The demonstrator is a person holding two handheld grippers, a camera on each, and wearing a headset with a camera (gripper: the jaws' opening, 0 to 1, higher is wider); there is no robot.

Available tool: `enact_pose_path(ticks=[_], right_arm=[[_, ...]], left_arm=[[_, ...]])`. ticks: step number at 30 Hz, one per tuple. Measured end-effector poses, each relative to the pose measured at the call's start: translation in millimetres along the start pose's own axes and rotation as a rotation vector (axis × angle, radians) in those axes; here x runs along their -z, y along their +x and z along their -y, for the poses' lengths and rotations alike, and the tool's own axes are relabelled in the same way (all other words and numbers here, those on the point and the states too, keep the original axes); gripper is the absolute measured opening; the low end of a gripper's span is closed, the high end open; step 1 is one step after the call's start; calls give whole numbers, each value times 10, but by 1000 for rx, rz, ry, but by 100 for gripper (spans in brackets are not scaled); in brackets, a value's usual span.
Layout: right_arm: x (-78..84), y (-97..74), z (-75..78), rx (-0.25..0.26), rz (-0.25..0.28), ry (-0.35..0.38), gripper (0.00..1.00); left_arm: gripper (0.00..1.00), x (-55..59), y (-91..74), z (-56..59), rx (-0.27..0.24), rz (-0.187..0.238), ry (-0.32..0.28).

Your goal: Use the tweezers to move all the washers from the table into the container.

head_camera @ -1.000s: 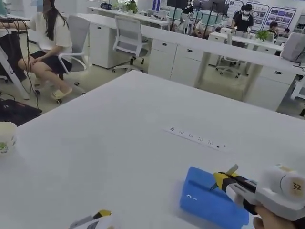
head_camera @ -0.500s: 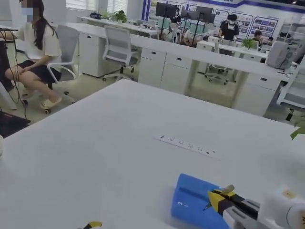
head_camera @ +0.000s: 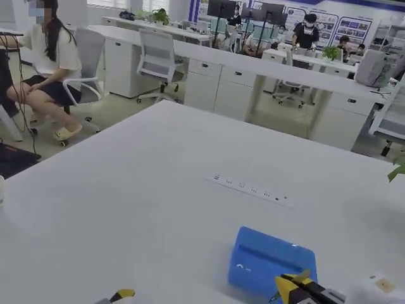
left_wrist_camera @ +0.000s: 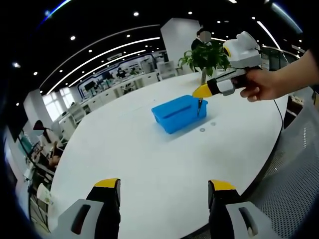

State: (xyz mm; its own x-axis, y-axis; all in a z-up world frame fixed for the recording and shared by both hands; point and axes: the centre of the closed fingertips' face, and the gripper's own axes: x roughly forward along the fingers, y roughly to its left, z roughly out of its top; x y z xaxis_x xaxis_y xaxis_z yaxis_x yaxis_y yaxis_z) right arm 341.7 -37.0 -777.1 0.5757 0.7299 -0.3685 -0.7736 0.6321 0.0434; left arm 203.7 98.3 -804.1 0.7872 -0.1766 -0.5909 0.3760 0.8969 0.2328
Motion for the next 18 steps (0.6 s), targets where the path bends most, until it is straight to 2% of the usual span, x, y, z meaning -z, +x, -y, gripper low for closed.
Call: enact_pose_path(ticks=[6, 11, 18], right_arm=[[166, 41, 16, 6, -39, -9, 3], [284, 68, 95, 18, -73, -14, 3], [349, 111, 149, 16, -87, 8, 3]], left_arm=[[72, 2, 1, 6, 3, -1, 1], [72, 1, 0, 1, 1, -1, -2], [72, 2, 0, 1, 1, -2, 2]])
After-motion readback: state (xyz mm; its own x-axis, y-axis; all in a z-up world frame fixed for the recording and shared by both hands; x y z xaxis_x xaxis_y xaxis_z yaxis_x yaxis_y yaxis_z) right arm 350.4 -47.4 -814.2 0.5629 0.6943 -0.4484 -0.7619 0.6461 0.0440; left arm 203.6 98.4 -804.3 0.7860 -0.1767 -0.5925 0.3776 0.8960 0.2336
